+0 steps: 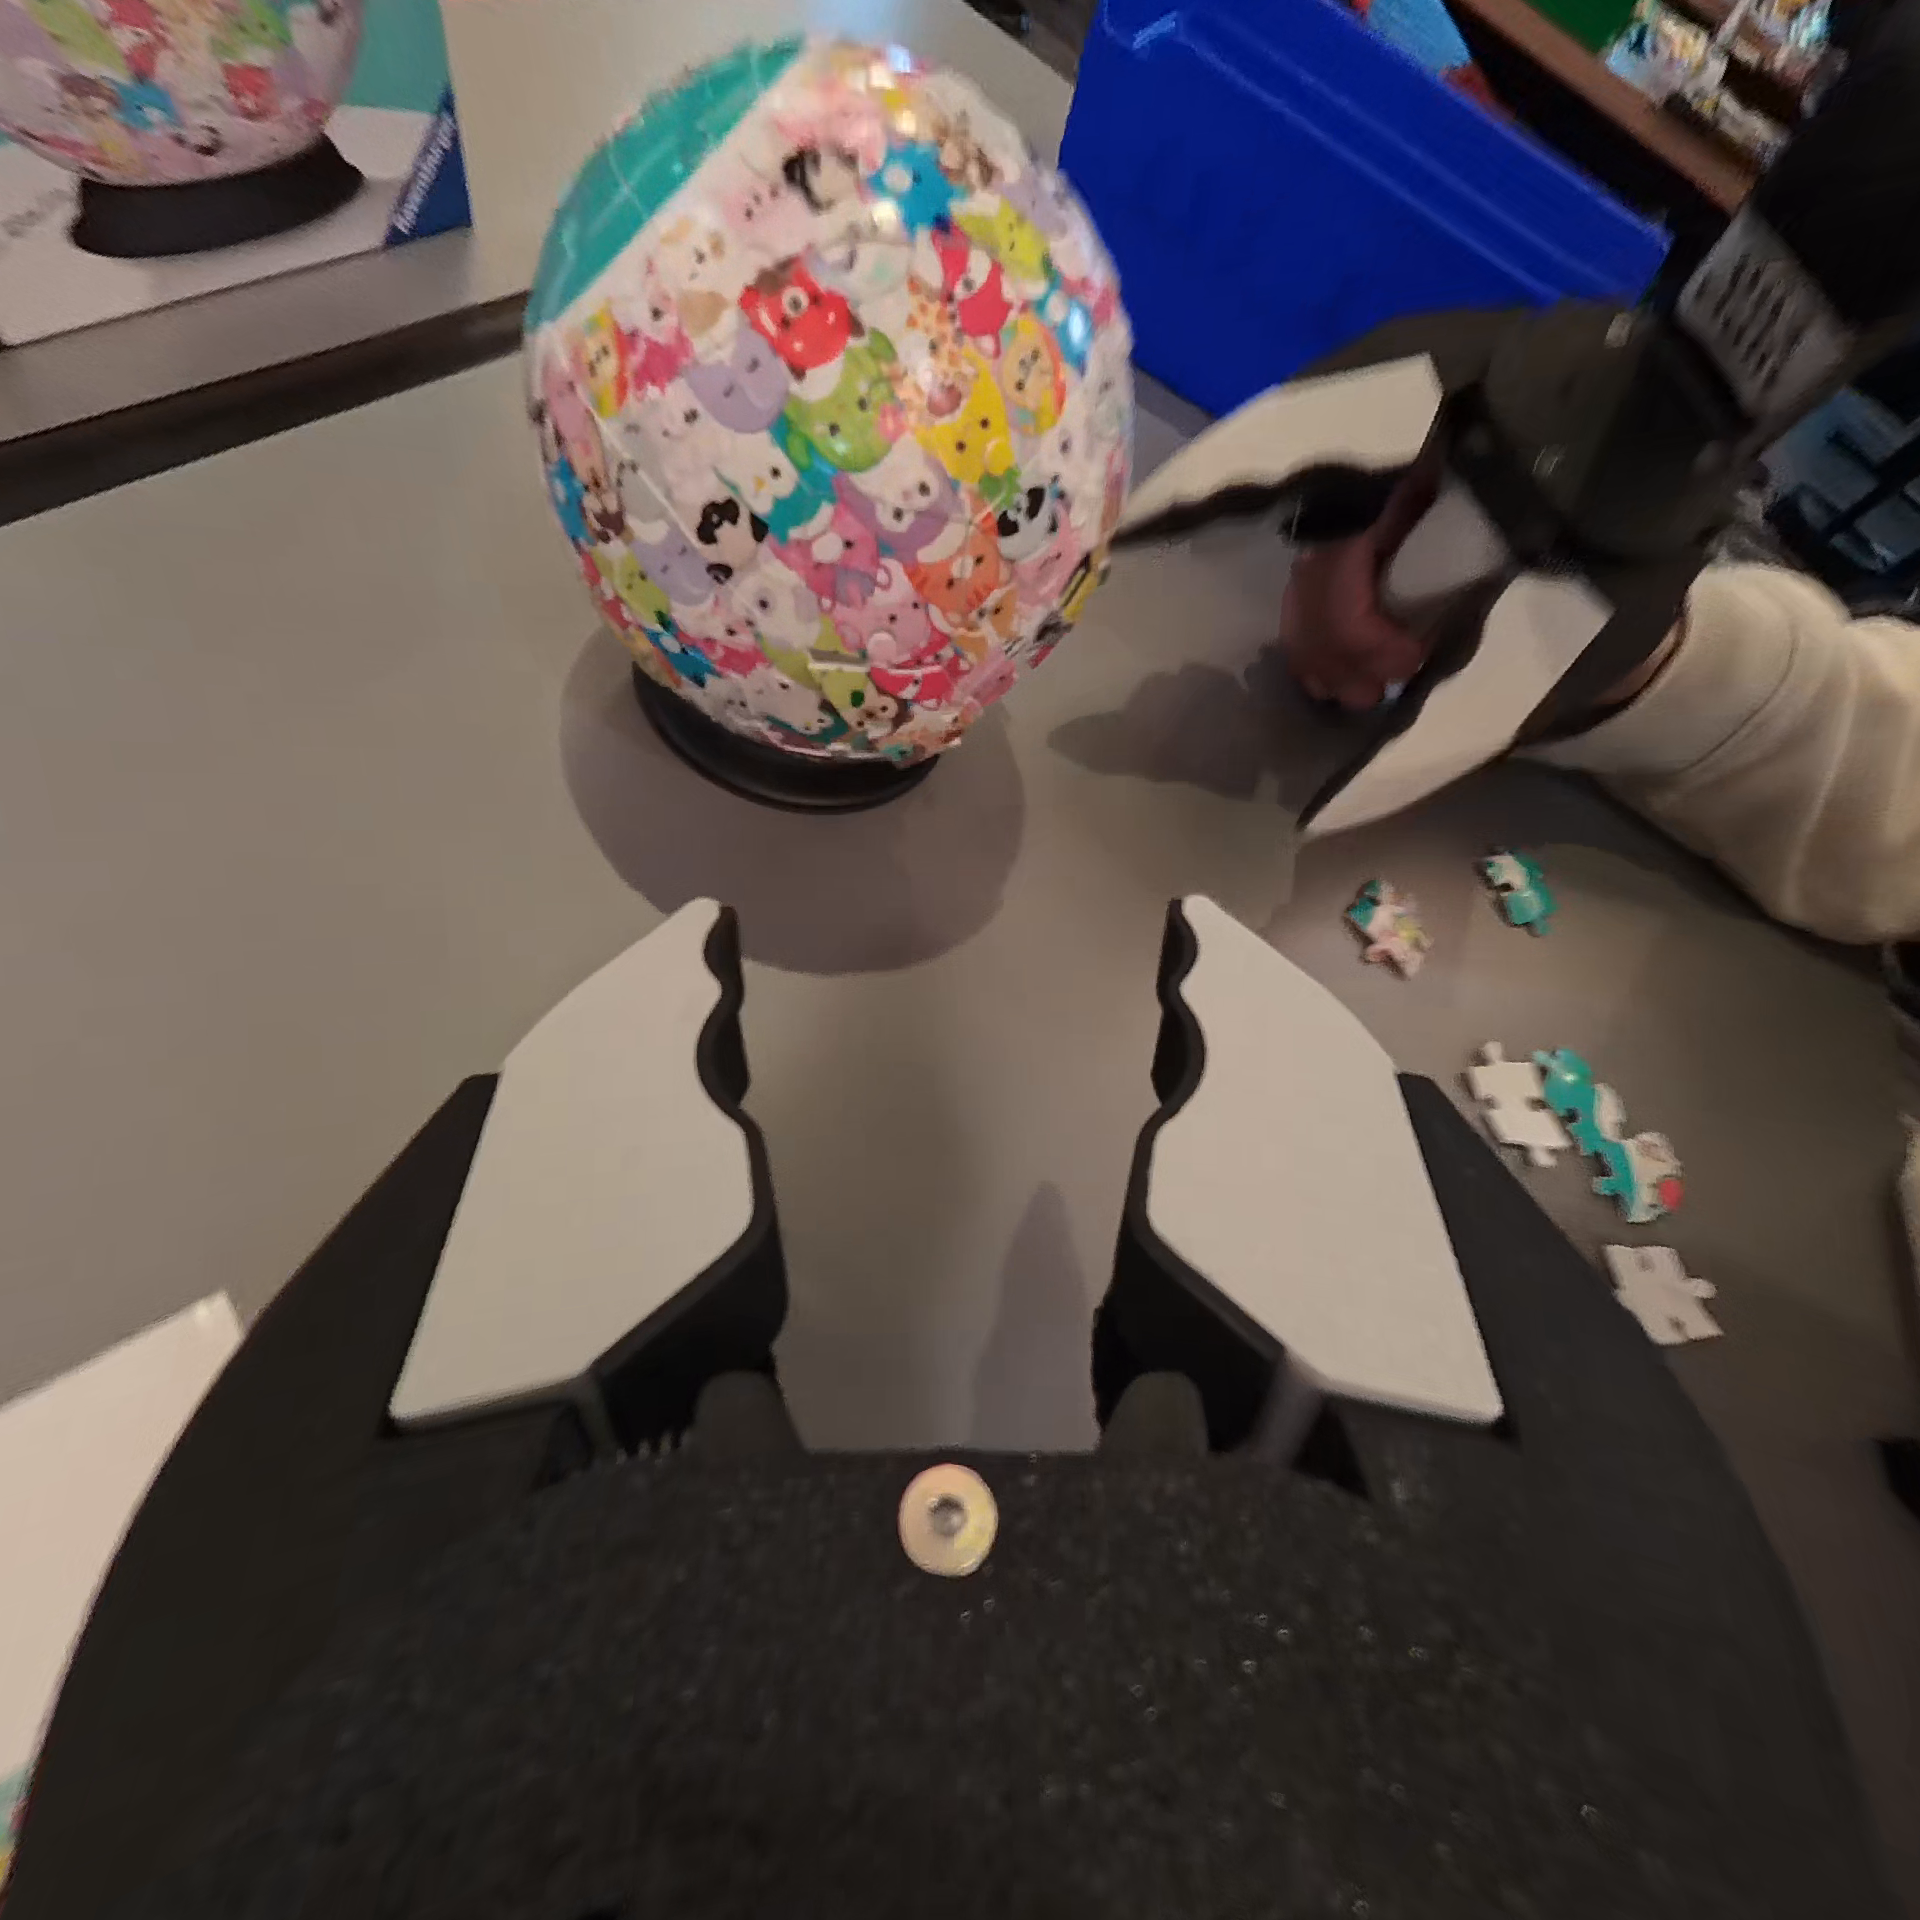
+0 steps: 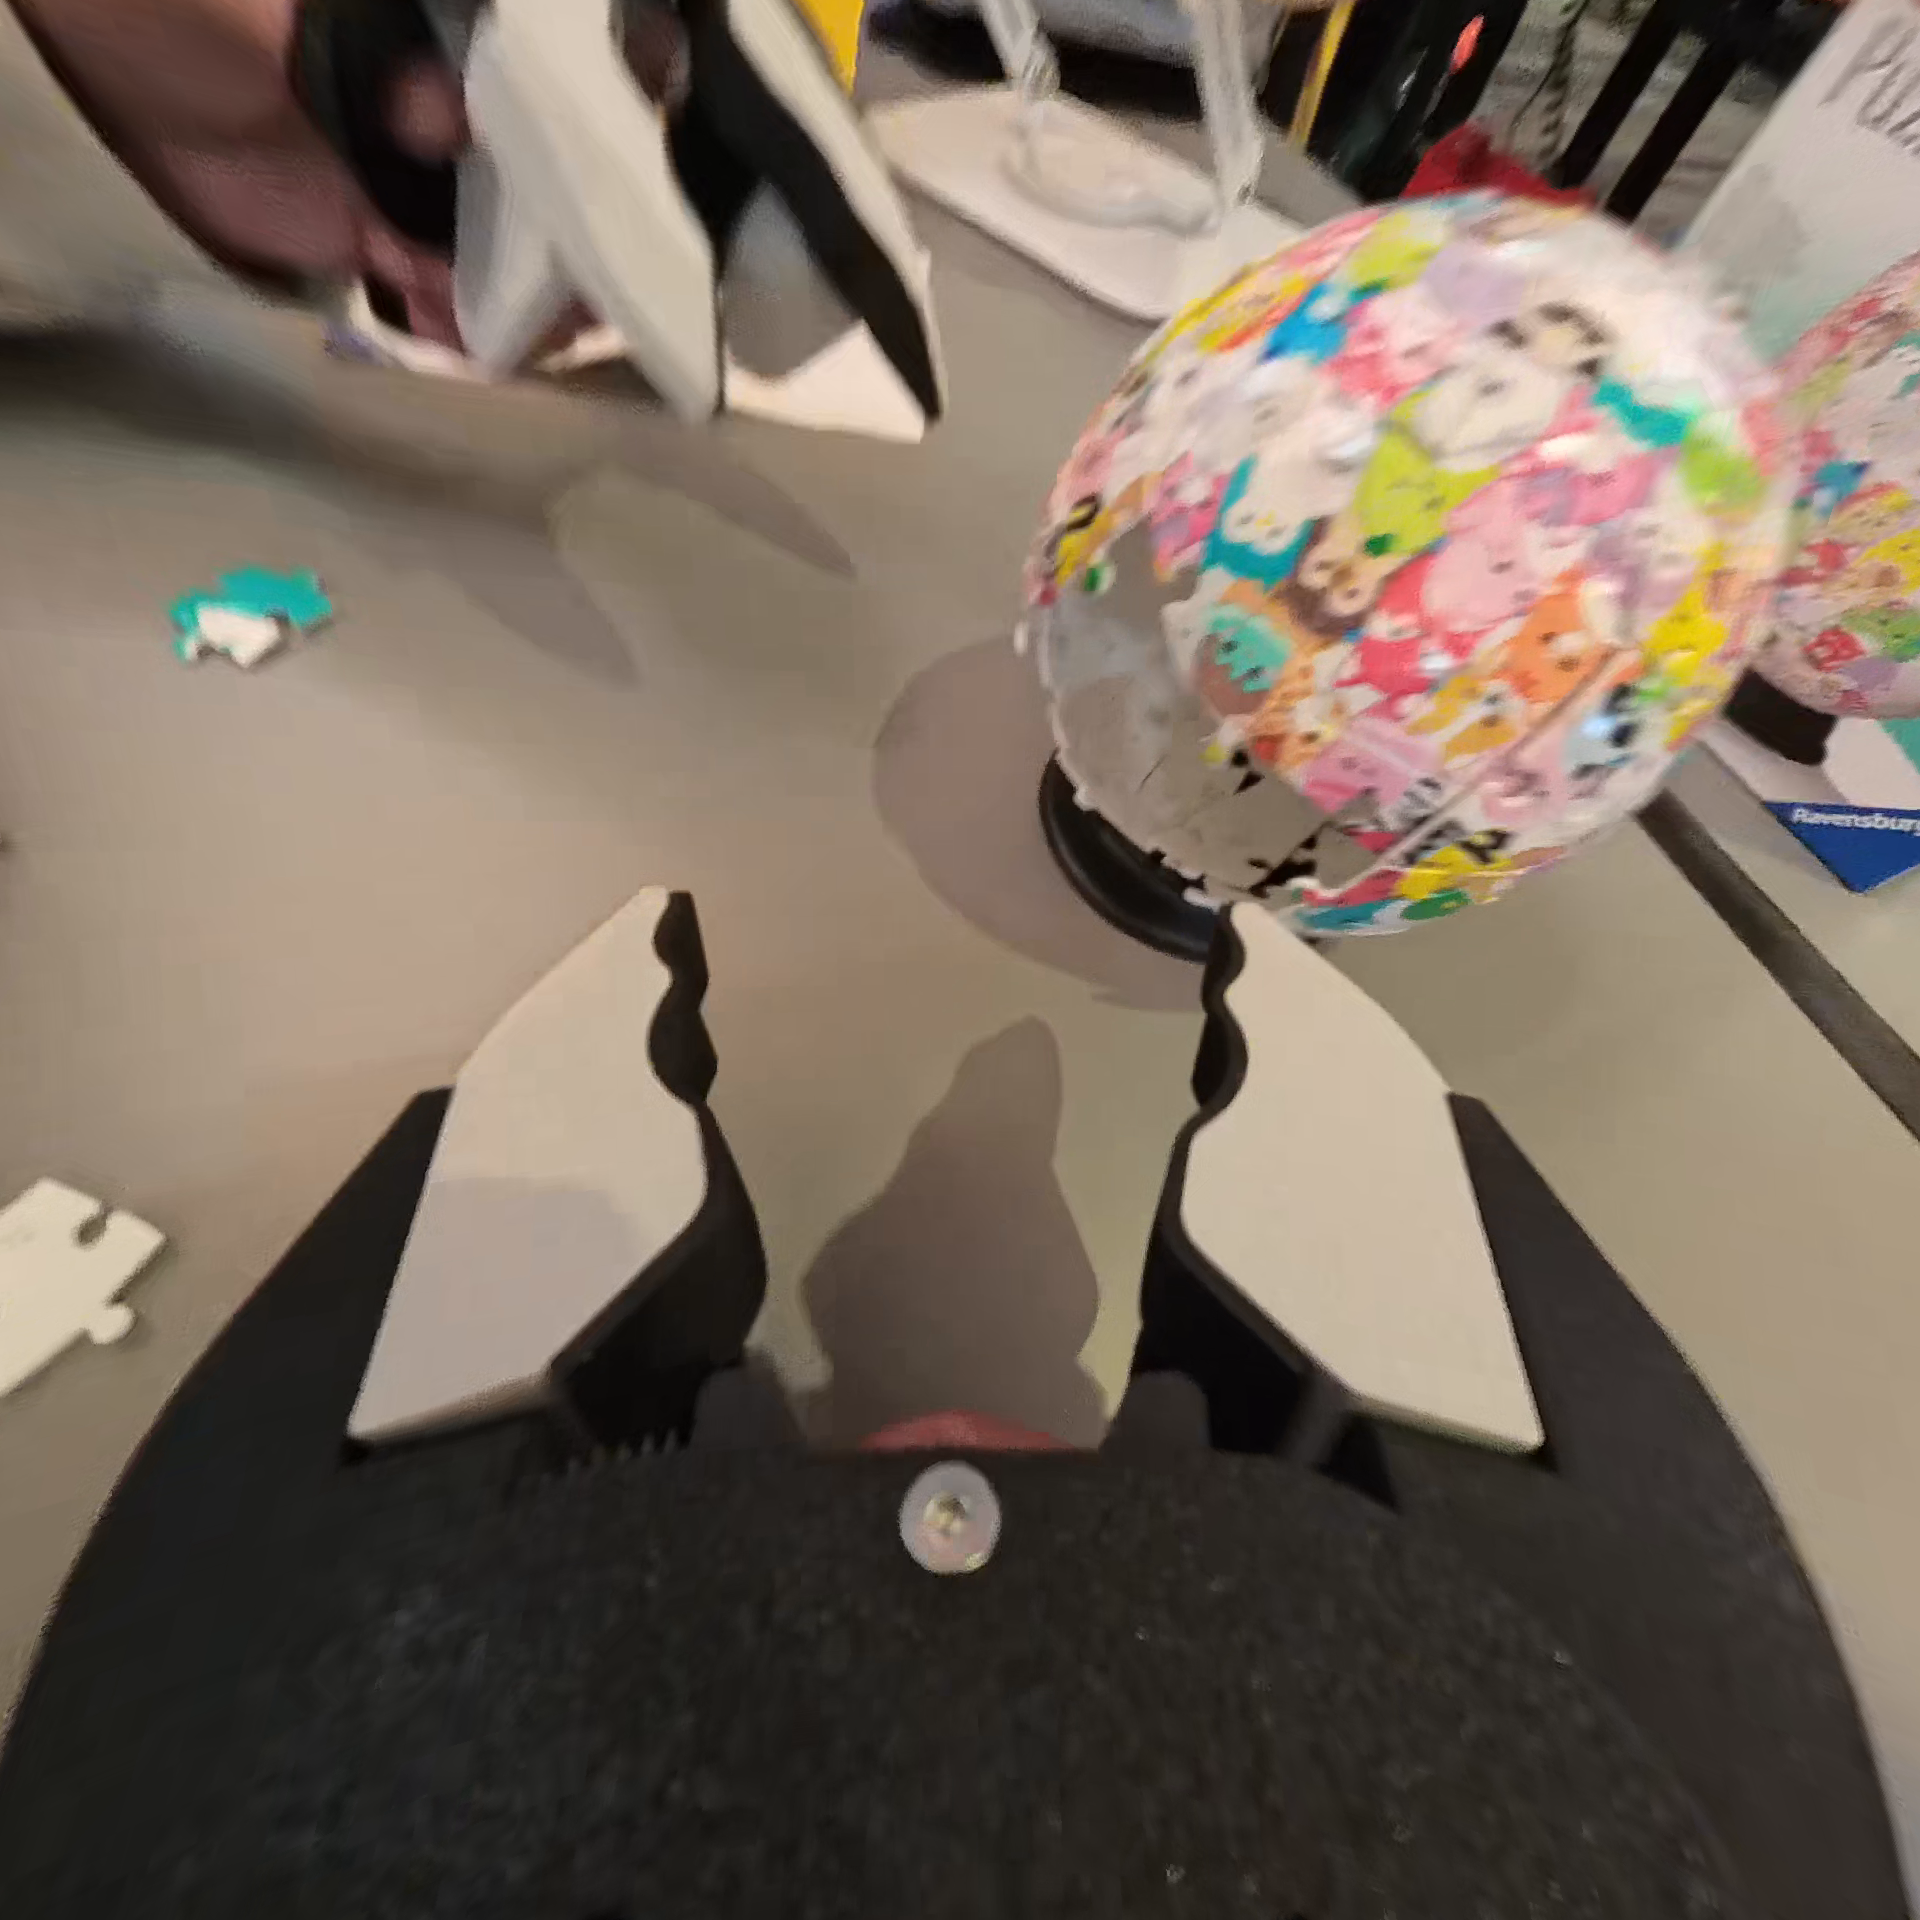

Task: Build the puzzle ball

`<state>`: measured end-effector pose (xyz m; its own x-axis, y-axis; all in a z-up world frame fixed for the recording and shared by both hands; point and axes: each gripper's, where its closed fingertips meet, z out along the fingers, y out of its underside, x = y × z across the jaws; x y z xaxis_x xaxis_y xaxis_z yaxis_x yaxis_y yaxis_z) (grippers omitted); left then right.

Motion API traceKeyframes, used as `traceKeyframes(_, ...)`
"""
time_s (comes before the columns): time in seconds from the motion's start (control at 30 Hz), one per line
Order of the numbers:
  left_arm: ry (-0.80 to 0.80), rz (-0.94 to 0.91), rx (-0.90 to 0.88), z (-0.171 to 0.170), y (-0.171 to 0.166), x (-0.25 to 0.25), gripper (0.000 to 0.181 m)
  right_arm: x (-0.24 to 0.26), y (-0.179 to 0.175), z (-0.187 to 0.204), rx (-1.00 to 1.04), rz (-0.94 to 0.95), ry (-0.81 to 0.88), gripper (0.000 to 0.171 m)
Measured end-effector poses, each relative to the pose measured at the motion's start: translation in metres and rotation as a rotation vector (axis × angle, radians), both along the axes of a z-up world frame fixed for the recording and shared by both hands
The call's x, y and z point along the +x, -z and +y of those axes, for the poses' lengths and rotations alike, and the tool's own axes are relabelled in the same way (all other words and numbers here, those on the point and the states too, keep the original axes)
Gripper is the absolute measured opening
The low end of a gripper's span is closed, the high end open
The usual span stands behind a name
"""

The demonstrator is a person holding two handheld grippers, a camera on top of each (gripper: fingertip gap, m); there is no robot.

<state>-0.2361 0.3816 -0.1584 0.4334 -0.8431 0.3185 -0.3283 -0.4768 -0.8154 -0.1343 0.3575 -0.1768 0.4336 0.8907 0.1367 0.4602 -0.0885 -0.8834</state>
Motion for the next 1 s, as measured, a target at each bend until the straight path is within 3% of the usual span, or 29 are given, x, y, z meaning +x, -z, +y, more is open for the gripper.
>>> traceKeyframes(0.13, 0.055, 0.062, -0.008, 0.014, 0.023, 0.014, 0.085, 0.018, 0.005, 0.018, -0.095, 0.018, 0.075, 0.089)
traceKeyframes(0.27, 0.097, 0.108, -0.015, 0.029, 0.038, 0.029, 0.089, 0.024, 0.017, 0.036, -0.011, -0.129, 0.125, 0.108)
traceKeyframes(0.47, 0.127, 0.032, -0.036, 0.026, 0.028, 0.046, 0.083, 0.001, 0.020, 0.051, -0.149, -0.077, 0.099, 0.118)
traceKeyframes(0.63, 0.108, 0.017, 0.000, 0.026, 0.018, 0.044, 0.090, -0.006, 0.028, 0.043, -0.178, -0.113, 0.099, 0.124)
traceKeyframes(0.9, 0.097, -0.045, 0.019, 0.026, 0.005, 0.038, 0.089, -0.012, 0.033, 0.028, -0.249, -0.123, 0.062, 0.124)
traceKeyframes(1.0, 0.091, -0.040, 0.031, 0.032, 0.009, 0.034, 0.086, -0.006, 0.030, 0.037, -0.184, -0.137, 0.091, 0.120)
